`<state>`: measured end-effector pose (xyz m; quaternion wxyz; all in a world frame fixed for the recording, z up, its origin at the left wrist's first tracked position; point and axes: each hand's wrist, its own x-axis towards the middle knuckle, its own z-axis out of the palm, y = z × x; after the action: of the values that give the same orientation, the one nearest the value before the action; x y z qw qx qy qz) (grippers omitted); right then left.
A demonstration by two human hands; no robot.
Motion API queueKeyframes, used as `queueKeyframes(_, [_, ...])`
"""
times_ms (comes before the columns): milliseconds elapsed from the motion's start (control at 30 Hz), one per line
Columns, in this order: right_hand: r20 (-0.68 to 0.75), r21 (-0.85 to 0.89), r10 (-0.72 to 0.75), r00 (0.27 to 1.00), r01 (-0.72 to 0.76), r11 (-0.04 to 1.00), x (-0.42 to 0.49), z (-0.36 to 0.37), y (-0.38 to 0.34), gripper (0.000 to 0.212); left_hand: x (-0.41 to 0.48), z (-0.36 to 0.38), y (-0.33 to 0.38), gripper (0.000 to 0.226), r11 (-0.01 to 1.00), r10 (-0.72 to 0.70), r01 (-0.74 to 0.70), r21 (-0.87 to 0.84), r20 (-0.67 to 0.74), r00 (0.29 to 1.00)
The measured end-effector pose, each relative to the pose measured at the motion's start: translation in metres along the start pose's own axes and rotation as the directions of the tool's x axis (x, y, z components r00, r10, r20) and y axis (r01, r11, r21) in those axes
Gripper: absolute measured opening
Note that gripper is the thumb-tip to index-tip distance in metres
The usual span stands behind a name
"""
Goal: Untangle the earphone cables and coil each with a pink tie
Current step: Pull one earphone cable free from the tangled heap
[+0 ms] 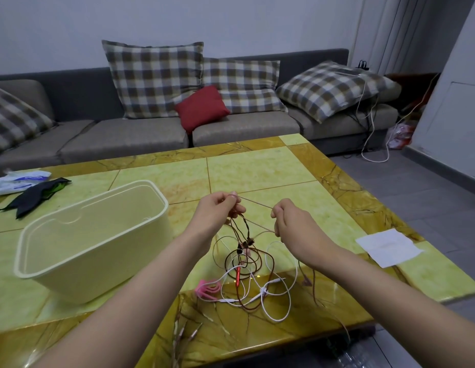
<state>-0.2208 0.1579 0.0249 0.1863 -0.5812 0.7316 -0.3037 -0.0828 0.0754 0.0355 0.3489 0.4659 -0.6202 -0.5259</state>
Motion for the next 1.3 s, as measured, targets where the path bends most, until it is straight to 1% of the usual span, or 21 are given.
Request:
queueKeyframes(67, [0.000, -0.029, -0.012, 1.000, 0.012, 1.000, 0.000, 0.000, 0.000, 0.016, 0.003, -0.001, -0.001, 0.015, 1.000, 0.000, -0.001, -0.024, -0.016, 1.000])
queueKeyframes(167, [0.012, -0.061, -0.008, 1.000, 0.008, 0.998, -0.002, -0.003, 0.000, 0.016, 0.005, -0.004, -0.006, 0.017, 0.997, 0.032, -0.028, 0.072, -0.049, 0.998])
queueKeyframes(267, [0.011, -0.091, 0.010, 1.000, -0.009, 0.996, -0.001, -0.003, 0.001, 0.021, 0.006, -0.006, -0.009, 0.022, 0.988, 0.052, -0.046, 0.149, -0.036, 0.998])
queueKeyframes(333, [-0.006, -0.008, 0.038, 0.999, -0.038, 0.999, 0.000, -0.003, 0.003, 0.019, 0.005, -0.008, -0.010, 0.026, 0.979, 0.070, -0.062, 0.196, -0.036, 0.997])
queueKeyframes(433, [-0.042, 0.102, 0.130, 0.991, -0.125, 0.987, 0.004, -0.005, 0.006, 0.020, 0.006, -0.013, -0.010, 0.025, 0.957, 0.092, -0.070, 0.281, -0.066, 0.994])
queueKeyframes(500, [-0.069, 0.128, 0.145, 0.987, -0.135, 0.983, 0.005, -0.007, 0.008, 0.022, 0.006, -0.017, -0.011, 0.025, 0.938, 0.087, -0.057, 0.342, -0.073, 0.994])
queueKeyframes(533, [-0.087, 0.113, 0.124, 0.988, -0.113, 0.987, 0.005, -0.007, 0.010, 0.025, 0.006, -0.019, -0.012, 0.024, 0.931, 0.081, -0.049, 0.362, -0.073, 0.994])
queueKeyframes(600, [-0.116, 0.031, 0.063, 0.991, -0.060, 0.998, 0.005, -0.007, 0.015, 0.026, 0.005, -0.021, -0.013, 0.024, 0.939, 0.059, -0.031, 0.343, -0.072, 0.996])
queueKeyframes(667, [-0.139, -0.053, 0.041, 0.989, -0.049, 0.997, 0.005, -0.006, 0.020, 0.024, 0.004, -0.021, -0.012, 0.025, 0.963, 0.029, -0.016, 0.270, -0.042, 0.999])
queueKeyframes(767, [-0.160, -0.129, 0.016, 0.987, -0.037, 0.991, 0.006, -0.008, 0.022, 0.024, 0.004, -0.019, -0.009, 0.029, 0.983, -0.028, 0.027, 0.181, 0.003, 1.000])
queueKeyframes(867, [-0.096, -0.202, -0.031, 0.995, 0.011, 0.979, 0.006, -0.015, 0.021, 0.027, 0.006, -0.021, -0.011, 0.035, 0.974, -0.041, 0.042, 0.224, -0.008, 0.999])
queueKeyframes(900, [-0.054, -0.193, -0.041, 0.998, 0.029, 0.981, 0.006, -0.017, 0.021, 0.030, 0.007, -0.024, -0.014, 0.036, 0.968, -0.036, 0.038, 0.247, -0.014, 0.999])
queueKeyframes(967, [0.063, -0.116, -0.054, 0.997, 0.062, 0.991, 0.003, -0.021, 0.023, 0.033, 0.008, -0.029, -0.019, 0.039, 0.958, -0.029, 0.036, 0.285, -0.029, 0.999])
queueKeyframes(1000, [0.125, -0.084, -0.063, 0.990, 0.074, 0.994, 0.002, -0.022, 0.025, 0.031, 0.008, -0.032, -0.021, 0.040, 0.952, -0.027, 0.038, 0.303, -0.039, 0.999])
queueKeyframes(1067, [0.217, -0.075, -0.077, 0.973, 0.096, 0.993, -0.001, -0.021, 0.028, 0.025, 0.009, -0.036, -0.025, 0.040, 0.946, -0.029, 0.047, 0.321, -0.058, 0.998])
queueKeyframes(1133, [0.217, -0.051, -0.077, 0.973, 0.090, 0.995, -0.003, -0.018, 0.030, 0.022, 0.009, -0.037, -0.027, 0.040, 0.942, -0.039, 0.057, 0.330, -0.060, 0.997])
queueKeyframes(1233, [0.117, 0.117, -0.065, 0.991, 0.051, 0.992, -0.002, -0.015, 0.029, 0.021, 0.005, -0.035, -0.029, 0.045, 0.947, -0.068, 0.071, 0.313, -0.020, 0.997])
queueKeyframes(1267, [0.124, 0.136, -0.060, 0.990, 0.043, 0.990, -0.002, -0.014, 0.027, 0.019, 0.003, -0.033, -0.029, 0.048, 0.952, -0.079, 0.075, 0.297, 0.000, 0.997])
queueKeyframes(1300, [0.160, 0.099, -0.059, 0.985, 0.043, 0.994, -0.002, -0.012, 0.025, 0.017, 0.000, -0.030, -0.028, 0.049, 0.957, -0.084, 0.075, 0.280, 0.021, 0.996])
